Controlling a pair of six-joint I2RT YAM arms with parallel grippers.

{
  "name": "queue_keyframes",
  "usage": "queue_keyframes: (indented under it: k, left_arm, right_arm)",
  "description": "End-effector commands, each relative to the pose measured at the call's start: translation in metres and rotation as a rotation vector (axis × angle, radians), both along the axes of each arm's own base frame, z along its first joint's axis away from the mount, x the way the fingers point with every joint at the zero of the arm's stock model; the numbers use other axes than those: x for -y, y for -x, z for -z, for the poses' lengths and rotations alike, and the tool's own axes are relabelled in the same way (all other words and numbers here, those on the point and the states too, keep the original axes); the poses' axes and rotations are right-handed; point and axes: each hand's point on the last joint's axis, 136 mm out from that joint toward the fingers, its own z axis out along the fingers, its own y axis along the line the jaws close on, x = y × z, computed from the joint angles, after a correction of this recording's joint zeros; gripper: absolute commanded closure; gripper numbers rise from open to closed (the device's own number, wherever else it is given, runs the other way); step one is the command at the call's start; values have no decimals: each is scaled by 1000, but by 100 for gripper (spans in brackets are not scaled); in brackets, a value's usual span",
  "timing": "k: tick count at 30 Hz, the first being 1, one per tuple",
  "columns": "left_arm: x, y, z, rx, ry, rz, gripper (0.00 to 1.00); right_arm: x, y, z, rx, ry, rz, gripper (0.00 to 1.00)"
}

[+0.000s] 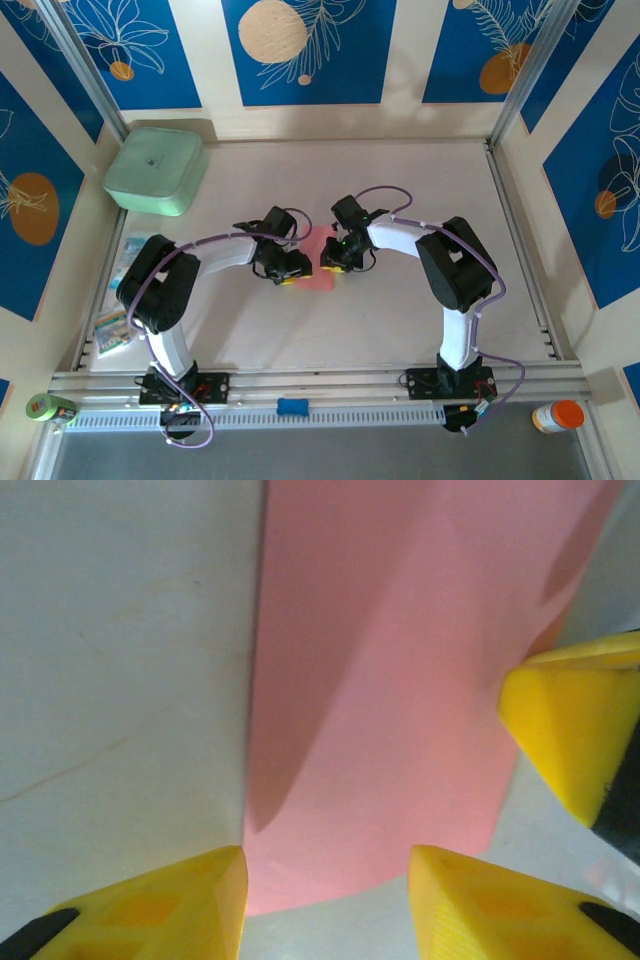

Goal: Fold a paper plane with a square sheet of paper (pick it up from the middle)

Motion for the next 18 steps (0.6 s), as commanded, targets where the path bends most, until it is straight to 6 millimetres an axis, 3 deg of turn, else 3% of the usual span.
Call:
queue_keyframes:
  k: [1, 18]
  left_arm:
    - [-7, 2, 0, 3, -48, 9, 53]
    - [10, 11, 14, 4, -59, 61, 51]
  right_arm:
    - [20, 17, 31, -78, 96, 1, 74]
    - [19, 16, 32, -83, 95, 3, 74]
